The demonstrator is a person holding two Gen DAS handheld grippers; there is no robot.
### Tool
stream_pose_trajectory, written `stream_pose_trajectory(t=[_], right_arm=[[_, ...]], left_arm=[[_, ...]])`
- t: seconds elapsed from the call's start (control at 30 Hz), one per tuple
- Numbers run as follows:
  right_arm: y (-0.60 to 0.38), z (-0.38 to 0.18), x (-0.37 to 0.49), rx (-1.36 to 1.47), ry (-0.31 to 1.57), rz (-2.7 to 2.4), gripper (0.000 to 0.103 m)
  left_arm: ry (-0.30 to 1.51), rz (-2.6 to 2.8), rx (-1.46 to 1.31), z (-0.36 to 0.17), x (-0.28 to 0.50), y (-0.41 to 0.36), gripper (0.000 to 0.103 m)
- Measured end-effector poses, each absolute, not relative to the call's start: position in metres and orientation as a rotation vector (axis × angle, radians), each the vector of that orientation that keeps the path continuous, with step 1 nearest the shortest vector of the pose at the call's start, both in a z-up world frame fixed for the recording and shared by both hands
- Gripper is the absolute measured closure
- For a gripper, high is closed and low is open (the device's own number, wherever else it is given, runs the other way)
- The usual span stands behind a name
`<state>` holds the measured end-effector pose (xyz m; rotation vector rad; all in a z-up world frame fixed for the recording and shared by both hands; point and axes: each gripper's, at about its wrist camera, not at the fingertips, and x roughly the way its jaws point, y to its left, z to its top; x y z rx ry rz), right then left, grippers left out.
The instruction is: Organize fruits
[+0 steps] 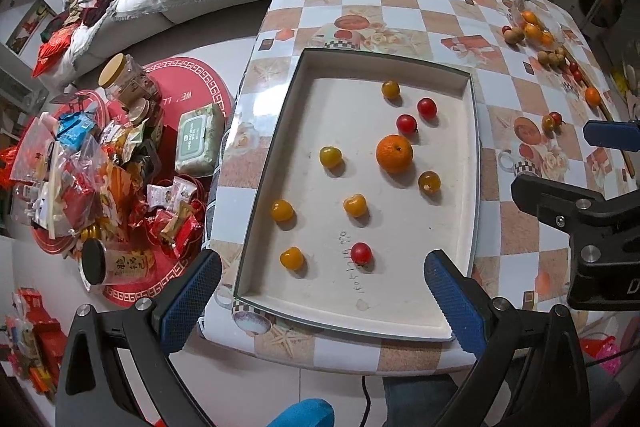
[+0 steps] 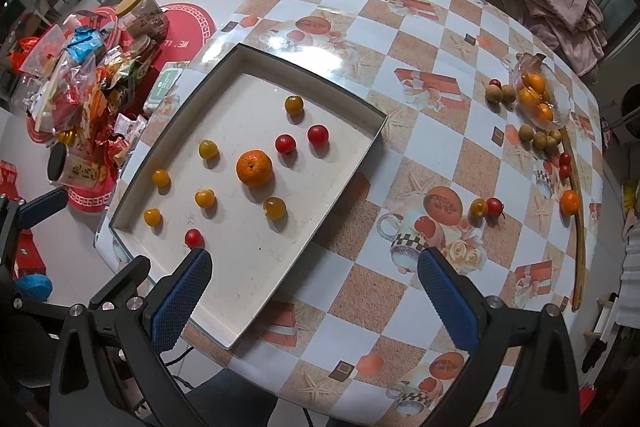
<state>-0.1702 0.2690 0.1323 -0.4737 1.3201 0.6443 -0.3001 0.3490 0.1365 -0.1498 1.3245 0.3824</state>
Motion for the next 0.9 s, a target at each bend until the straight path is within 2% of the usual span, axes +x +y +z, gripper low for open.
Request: stream_pose_trajectory(t=[0.9], right_arm=[[0.2703,0.1323,-0.1753,-0.466,1.324,0.64,0.0]], left_arm=[[1.287,0.34,-0.133,0.1397,-0.2988,0.3418,0.001]])
